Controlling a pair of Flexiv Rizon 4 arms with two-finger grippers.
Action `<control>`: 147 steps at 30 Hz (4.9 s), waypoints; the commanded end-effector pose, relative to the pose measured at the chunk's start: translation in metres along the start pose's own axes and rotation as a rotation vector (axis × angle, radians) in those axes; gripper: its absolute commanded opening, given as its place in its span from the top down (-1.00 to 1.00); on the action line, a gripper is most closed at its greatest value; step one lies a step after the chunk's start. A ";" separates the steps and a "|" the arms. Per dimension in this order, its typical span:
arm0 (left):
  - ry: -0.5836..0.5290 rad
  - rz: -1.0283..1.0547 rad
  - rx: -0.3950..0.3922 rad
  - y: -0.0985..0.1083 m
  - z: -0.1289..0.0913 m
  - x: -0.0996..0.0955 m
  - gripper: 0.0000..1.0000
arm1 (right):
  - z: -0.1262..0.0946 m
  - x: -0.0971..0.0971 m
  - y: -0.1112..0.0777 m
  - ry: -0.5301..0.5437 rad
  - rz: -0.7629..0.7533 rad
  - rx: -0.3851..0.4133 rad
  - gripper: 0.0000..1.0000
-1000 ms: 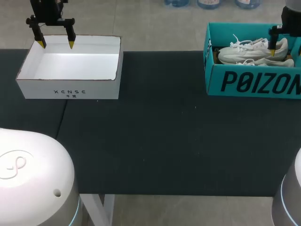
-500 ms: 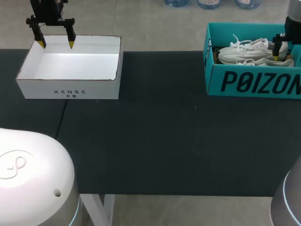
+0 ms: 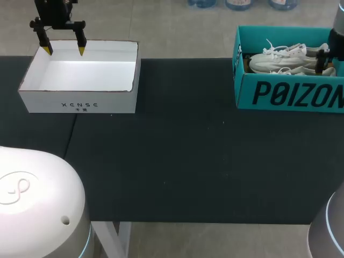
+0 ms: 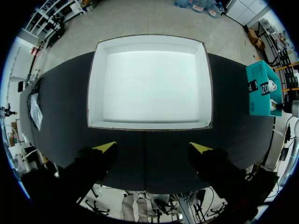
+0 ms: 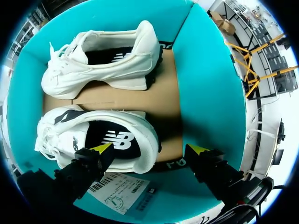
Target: Take the shoe out of the shoebox, open the shoe tongue, remove and reinsert the insole, then place the shoe into the shoebox
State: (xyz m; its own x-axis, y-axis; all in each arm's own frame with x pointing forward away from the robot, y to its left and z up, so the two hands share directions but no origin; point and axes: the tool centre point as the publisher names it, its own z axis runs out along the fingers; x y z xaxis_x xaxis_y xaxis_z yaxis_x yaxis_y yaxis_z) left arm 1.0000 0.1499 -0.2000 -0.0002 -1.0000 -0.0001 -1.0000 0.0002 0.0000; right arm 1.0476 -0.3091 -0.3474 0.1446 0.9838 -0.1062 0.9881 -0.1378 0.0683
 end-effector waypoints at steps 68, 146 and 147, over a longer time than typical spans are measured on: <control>0.000 0.000 0.000 0.000 0.000 0.000 -1.00 | -0.148 0.205 -0.277 -0.168 0.023 -0.203 1.00; 0.000 0.000 0.000 0.000 0.000 0.000 -1.00 | -0.152 0.295 -0.307 0.465 -1.337 -0.195 -1.00; 0.000 0.000 0.000 0.000 0.000 0.000 -1.00 | -0.152 0.293 -0.304 0.446 -1.402 -0.209 -1.00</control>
State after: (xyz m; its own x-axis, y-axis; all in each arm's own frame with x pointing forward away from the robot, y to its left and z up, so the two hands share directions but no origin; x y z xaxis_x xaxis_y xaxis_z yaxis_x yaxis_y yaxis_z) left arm 1.0000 0.1499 -0.2000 -0.0002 -1.0000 -0.0001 -1.0000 0.0002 0.0000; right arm 0.7800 0.0483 -0.2462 -0.7676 0.6370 -0.0710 0.6213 0.7667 0.1621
